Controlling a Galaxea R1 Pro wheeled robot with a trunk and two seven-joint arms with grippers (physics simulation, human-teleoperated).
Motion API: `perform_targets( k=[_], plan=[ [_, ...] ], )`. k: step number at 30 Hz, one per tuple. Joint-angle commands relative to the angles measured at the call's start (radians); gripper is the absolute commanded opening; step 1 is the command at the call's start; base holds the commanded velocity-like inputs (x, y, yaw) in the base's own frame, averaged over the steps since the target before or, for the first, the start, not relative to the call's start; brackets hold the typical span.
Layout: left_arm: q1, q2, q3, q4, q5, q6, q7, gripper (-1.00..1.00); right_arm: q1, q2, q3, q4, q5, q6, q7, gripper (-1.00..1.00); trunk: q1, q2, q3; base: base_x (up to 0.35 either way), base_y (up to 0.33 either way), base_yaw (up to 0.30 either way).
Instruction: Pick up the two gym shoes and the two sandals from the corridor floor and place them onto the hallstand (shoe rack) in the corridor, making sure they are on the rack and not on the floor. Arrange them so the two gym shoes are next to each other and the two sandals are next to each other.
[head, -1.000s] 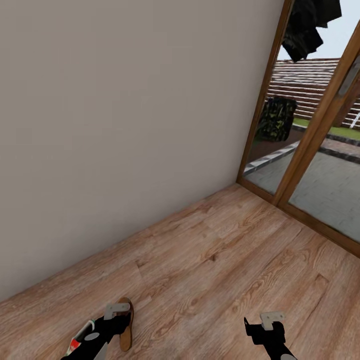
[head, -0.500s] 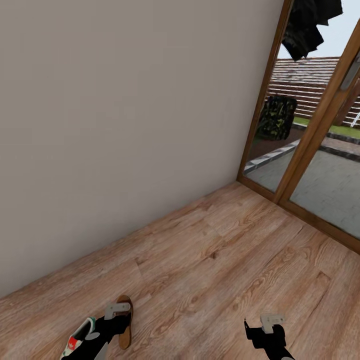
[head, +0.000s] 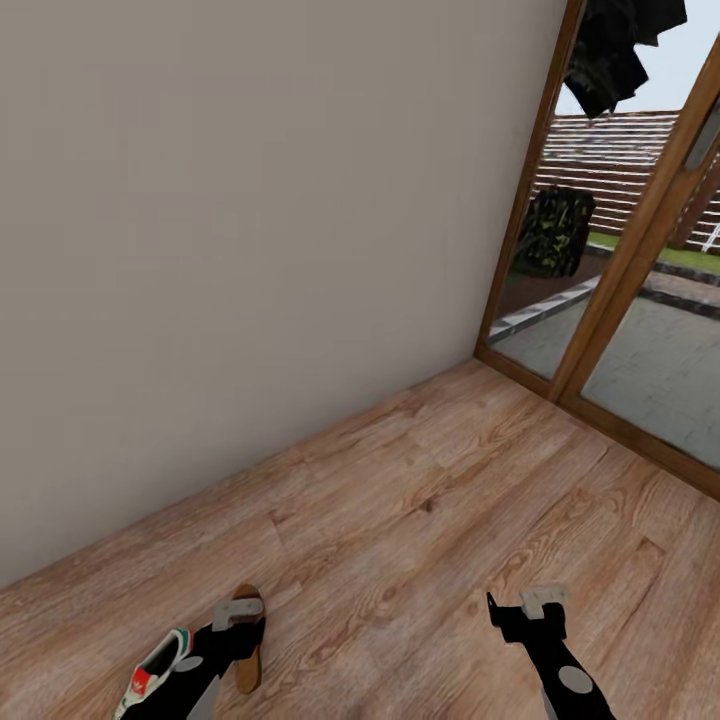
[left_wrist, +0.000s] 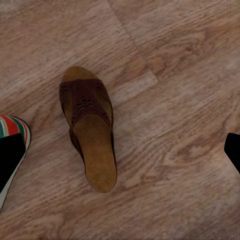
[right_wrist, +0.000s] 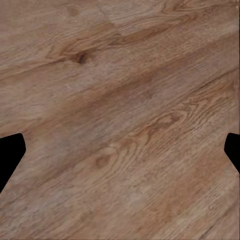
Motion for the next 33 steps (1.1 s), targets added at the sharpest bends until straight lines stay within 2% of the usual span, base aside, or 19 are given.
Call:
perform_targets(
  k=[1, 9, 16, 26, 30, 31, 33],
  plan=[
    [-0.002, -0.002, 0.008, 0.0, -0.01, -0.004, -0.001, 1.0, -0.007, 0.0, -0.002, -0.012, 0.01, -0.001, 0.0, 1.0, 0.004, -0.008, -0.004, 0.0, 0.0, 0.0],
    [-0.023, -0.006, 0.012, 0.002, -0.01, -0.004, 0.001, 1.0, -0.042, 0.0, -0.002, -0.102, 0.008, 0.065, 0.001, 1.0, 0.034, -0.064, -0.029, 0.0, 0.0, 0.0],
    [-0.026, -0.006, 0.017, 0.008, -0.01, -0.008, 0.006, 1.0, -0.048, 0.0, -0.001, -0.129, 0.008, 0.129, 0.016, 1.0, 0.061, -0.113, -0.051, 0.0, 0.0, 0.0],
    [-0.018, -0.004, 0.021, 0.009, -0.01, -0.017, 0.013, 1.0, -0.049, -0.001, -0.004, -0.143, 0.009, 0.155, 0.131, 1.0, 0.1, -0.183, -0.082, 0.0, 0.0, 0.0],
    [-0.017, 0.0, 0.023, 0.006, -0.008, -0.018, 0.014, 1.0, -0.05, -0.001, -0.005, -0.147, 0.009, 0.156, 0.154, 1.0, 0.115, -0.211, -0.095, 0.0, 0.0, 0.0],
    [-0.015, 0.001, 0.042, 0.002, -0.004, -0.02, 0.017, 1.0, -0.05, -0.001, -0.006, -0.149, 0.009, 0.156, 0.166, 1.0, 0.119, -0.218, -0.098, 0.0, 0.0, 0.0],
    [-0.015, 0.001, 0.055, 0.001, -0.002, -0.025, 0.02, 1.0, -0.05, -0.001, -0.006, -0.15, 0.009, 0.156, 0.168, 1.0, 0.126, -0.232, -0.104, 0.0, 0.0, 0.0]
  ],
)
